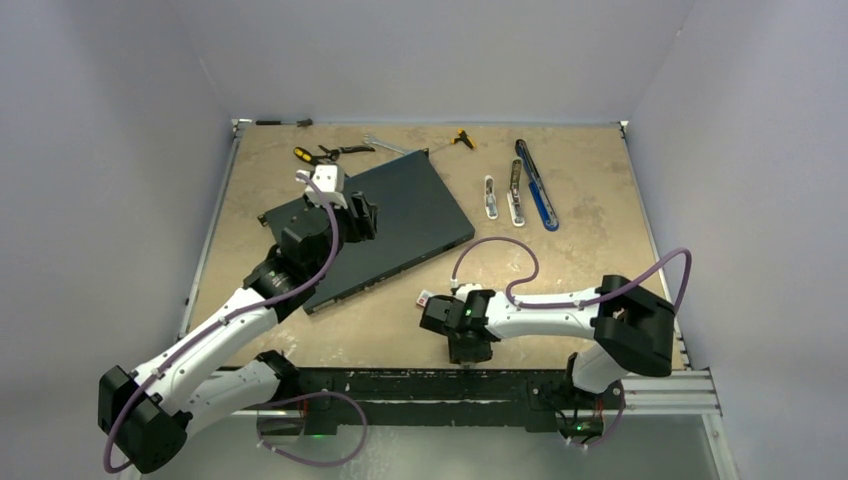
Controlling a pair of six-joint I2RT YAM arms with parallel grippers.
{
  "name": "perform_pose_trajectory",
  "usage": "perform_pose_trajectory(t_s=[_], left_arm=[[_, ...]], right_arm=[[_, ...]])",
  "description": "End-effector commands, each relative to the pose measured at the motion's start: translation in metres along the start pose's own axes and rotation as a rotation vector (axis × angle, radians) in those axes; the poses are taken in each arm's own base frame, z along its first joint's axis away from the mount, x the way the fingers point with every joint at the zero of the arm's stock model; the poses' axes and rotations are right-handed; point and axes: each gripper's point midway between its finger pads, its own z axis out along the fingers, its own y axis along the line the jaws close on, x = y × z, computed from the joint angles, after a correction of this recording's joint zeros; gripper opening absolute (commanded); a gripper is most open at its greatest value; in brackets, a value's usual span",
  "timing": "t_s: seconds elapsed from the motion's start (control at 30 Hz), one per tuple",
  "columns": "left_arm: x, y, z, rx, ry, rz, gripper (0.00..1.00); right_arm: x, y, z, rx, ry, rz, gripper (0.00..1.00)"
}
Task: Unload the staples from the stapler
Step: Pick up the staple from the center of the board.
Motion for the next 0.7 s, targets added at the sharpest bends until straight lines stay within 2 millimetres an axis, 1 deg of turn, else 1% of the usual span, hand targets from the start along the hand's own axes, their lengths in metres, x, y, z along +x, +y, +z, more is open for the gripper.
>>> perform_pose_trajectory(t_s=[0.0,0.13,0.33,0.43,0.53,0.67], left_arm=[[-0.011,-0.006,0.002,0.028,-0.029,-0.039,0.61],[-0.011,-0.008,0.003,0.04,-0.026,-0.04,0.61],[-0.013,-0.008,0.002,0.049,-0.027,-0.042,0.61],[-0.014,-0.008,0.001,0.052,-0.03,-0.044,0.61],[-0.012,-0.009,0.0,0.055,-0.026,-0.045,0.61],[-0.012,-0.007,0.0,0.05,-0.029,-0.054,0.61]], right_arm=[[-0.011,-0.016,-0.001,0.036,-0.048,0.045,0.43],[-0.012,-0.009,0.001,0.01,-0.039,0.03,0.39],[-0.002,0.0,0.002,-0.046,0.016,0.003,0.37],[0.001,-0.002,0.001,-0.044,0.032,-0.005,0.39],[0.004,-0.006,0.002,-0.028,0.044,-0.015,0.4],[0.003,-0.008,0.004,-0.012,0.041,-0.024,0.38]])
